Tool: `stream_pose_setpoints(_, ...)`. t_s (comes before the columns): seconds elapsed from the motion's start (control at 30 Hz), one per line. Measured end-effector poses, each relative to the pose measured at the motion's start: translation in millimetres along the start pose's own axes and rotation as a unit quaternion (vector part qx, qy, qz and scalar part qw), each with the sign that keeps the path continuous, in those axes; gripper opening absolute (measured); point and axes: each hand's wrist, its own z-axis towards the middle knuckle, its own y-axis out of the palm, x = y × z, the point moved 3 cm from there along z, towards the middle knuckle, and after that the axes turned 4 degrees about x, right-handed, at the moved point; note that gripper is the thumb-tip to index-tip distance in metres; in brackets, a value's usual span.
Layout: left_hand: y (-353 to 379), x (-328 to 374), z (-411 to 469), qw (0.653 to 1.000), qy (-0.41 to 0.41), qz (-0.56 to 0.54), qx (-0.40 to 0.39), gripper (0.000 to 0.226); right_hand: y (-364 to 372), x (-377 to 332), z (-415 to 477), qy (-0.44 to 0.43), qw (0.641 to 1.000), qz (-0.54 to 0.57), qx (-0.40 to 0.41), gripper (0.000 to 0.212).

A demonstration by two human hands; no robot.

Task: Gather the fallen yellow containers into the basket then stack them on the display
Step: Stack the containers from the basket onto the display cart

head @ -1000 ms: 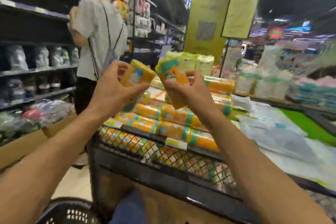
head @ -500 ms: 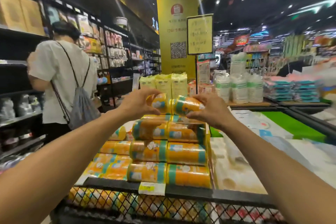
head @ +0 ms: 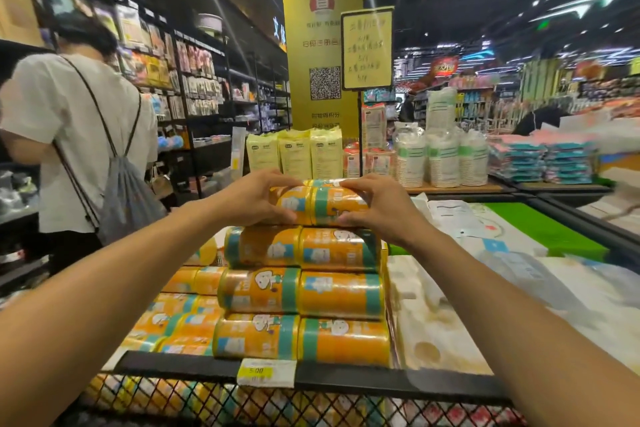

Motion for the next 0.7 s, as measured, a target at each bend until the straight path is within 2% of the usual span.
stream_pose_setpoints(0.17,9,-5,-8,0.998,0.016,0.041,0.039,0.076,4,0,-6,0.011,1.0,0.02,0.02,0.067)
stream_pose_setpoints(0.33,5,7,-26,0.989,0.038,0.119,0.085,0.073,-9,-16,-12,0.018,0.989,0.118,0.09,0.046)
stream_pose_setpoints(0.43,-7,13,-48,0.985,0.007,0.005,0.175,0.054,-16,-32,-15,0.018,0.982,0.148,0.114,0.04)
stream_pose_setpoints(0.53,-17,10,-79,0.964,-0.029,-0.13,0.231,0.04,-13,-55,-20,0.01,0.971,0.202,0.128,0.035)
stream_pose_setpoints(0.6,-23,4,-103,0.937,-0.054,-0.224,0.263,0.032,-5,-78,-25,0.001,0.963,0.243,0.115,0.029)
stream_pose_setpoints(0.7,-28,-15,-150,0.893,-0.104,-0.31,0.31,0.019,27,-116,-34,0.012,0.949,0.309,0.059,0.026)
